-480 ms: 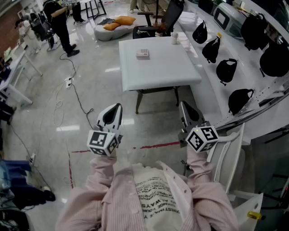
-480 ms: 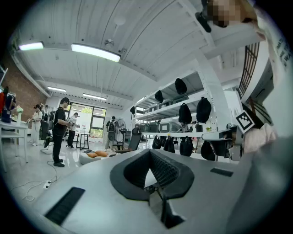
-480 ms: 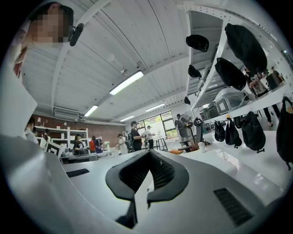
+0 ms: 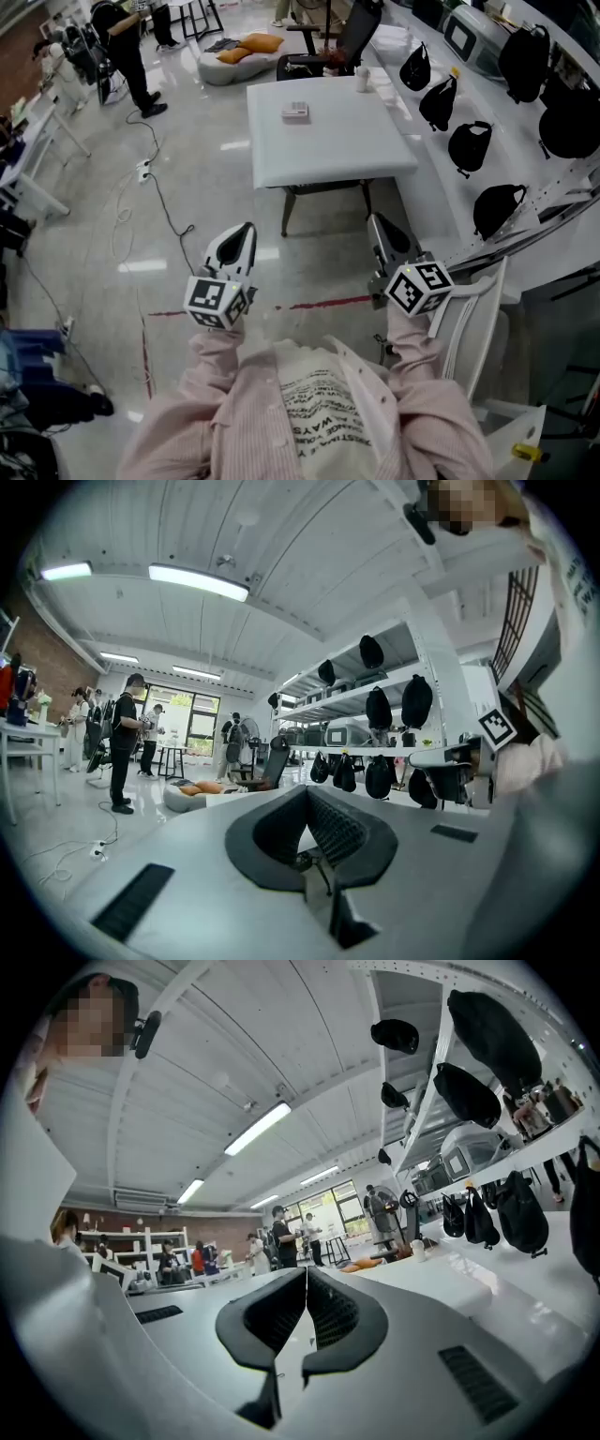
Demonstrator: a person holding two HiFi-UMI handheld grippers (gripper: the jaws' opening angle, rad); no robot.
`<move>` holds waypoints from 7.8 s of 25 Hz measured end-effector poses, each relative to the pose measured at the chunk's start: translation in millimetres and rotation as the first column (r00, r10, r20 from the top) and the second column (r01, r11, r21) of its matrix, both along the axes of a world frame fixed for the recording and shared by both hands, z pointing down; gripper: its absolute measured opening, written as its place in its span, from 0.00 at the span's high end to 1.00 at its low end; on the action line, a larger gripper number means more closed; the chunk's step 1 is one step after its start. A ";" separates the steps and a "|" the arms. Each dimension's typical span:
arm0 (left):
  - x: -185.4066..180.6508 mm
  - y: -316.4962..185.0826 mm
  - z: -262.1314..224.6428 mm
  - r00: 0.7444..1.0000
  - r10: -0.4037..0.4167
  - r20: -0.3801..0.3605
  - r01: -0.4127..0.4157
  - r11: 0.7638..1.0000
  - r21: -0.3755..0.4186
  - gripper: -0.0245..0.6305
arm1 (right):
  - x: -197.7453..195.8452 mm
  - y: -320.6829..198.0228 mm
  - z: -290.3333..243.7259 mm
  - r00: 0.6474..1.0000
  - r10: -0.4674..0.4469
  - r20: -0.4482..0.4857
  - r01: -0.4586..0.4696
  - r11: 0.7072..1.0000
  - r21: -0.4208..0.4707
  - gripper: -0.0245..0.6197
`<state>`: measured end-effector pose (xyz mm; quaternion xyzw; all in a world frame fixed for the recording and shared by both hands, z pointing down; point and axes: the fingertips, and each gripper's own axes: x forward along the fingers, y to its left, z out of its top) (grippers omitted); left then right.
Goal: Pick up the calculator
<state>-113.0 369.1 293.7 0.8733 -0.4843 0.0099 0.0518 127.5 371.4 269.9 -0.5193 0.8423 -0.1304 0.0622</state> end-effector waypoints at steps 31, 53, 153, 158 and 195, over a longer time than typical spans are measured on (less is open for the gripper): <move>-0.1 -143.9 40.2 1.000 -0.017 -0.007 0.016 0.993 -0.115 0.96 | -4.6 -152.9 47.4 0.981 -0.007 0.193 0.041 0.984 -0.174 0.64; -2.4 -278.2 76.0 0.998 0.061 -0.028 -0.065 0.980 -0.189 0.96 | -19.4 -283.6 83.1 0.940 -0.002 0.341 0.092 0.964 -0.249 0.64; 40.4 -598.7 290.3 0.999 -0.033 -0.028 0.008 0.780 -0.626 0.96 | -84.3 -661.8 364.6 0.524 0.567 0.636 0.352 0.536 -0.768 0.86; 36.9 -598.5 286.7 0.999 -0.034 -0.024 0.011 0.786 -0.618 0.96 | -81.0 -662.1 358.3 0.516 0.553 0.654 0.347 0.563 -0.750 0.86; -12.4 -621.4 293.1 1.000 -0.022 -0.016 0.015 0.937 -0.348 0.96 | -84.3 -652.0 350.7 0.413 0.447 0.794 0.404 0.691 -0.599 0.86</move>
